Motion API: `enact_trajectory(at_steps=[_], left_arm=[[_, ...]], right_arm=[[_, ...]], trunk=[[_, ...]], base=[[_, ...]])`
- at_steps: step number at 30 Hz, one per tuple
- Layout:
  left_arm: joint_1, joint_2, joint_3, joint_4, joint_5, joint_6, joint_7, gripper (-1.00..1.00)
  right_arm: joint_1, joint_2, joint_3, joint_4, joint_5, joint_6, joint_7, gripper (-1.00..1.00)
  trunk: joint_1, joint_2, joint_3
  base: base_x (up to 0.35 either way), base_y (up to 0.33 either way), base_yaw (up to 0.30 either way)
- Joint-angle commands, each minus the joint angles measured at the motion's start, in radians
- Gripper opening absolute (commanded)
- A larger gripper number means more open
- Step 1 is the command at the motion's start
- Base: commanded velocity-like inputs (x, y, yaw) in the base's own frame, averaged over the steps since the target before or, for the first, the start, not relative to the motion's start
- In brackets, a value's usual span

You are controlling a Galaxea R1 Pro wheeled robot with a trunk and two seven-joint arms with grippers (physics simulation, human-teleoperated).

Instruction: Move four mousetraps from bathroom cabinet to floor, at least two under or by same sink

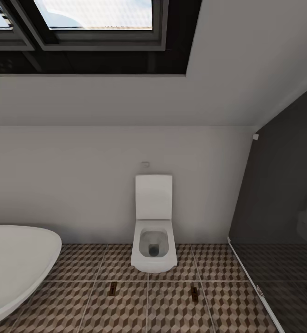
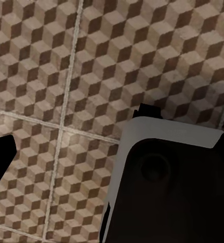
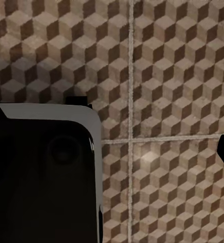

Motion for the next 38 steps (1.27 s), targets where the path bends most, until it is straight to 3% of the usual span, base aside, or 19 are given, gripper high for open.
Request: enact_trajectory(at_steps=[1,38], left_arm=[[0.000,0.000,0.003,0.000,0.005,0.000,0.001,1.00],[0.000,-0.001,0.008,0.000,0.007,0.000,0.001,1.00]], right_arm=[[-0.001,0.000,-0.008,0.002,0.011,-0.005,-0.003,1.00],[-0.001,0.000,-0.008,0.002,0.012,-0.005,-0.003,1.00]], trunk=[[0.000,-0.001,-0.001],[0.000,-0.001,-0.001]], base=[[0.000,0.000,0.000],[0.000,0.000,0.000]])
